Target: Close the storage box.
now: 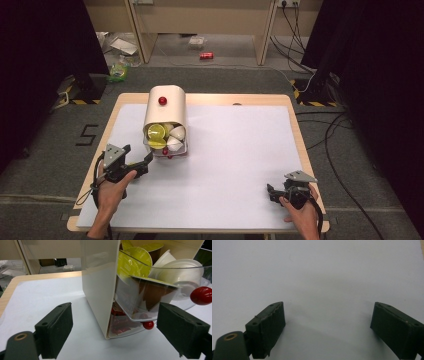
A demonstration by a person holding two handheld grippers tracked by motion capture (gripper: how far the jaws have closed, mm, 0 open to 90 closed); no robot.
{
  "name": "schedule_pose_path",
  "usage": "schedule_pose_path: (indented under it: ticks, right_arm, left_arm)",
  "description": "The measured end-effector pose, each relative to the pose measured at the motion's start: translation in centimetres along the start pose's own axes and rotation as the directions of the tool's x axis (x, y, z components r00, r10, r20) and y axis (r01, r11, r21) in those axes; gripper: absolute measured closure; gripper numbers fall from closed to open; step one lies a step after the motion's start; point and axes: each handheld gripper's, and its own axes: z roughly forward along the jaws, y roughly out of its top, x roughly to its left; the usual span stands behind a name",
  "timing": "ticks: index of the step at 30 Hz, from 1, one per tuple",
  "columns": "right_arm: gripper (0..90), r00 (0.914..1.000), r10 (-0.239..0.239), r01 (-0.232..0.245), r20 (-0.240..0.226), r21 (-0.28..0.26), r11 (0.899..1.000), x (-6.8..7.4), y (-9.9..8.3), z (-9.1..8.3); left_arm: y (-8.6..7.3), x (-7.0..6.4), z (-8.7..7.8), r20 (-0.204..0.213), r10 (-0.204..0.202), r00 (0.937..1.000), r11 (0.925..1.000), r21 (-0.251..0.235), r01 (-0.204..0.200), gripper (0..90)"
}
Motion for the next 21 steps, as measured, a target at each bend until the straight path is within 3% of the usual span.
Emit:
schedule_pose_path:
  ticks: [21]
  right_arm:
    - [12.6, 1.0000, 0.000, 0.000, 0.000, 0.000, 1.000, 0.00, 0.00, 0.00]
  left_arm:
    - [0.32, 0.31, 0.77, -0.022, 0.008, 0.9997, 0.9999, -0.010, -0.008, 13.5]
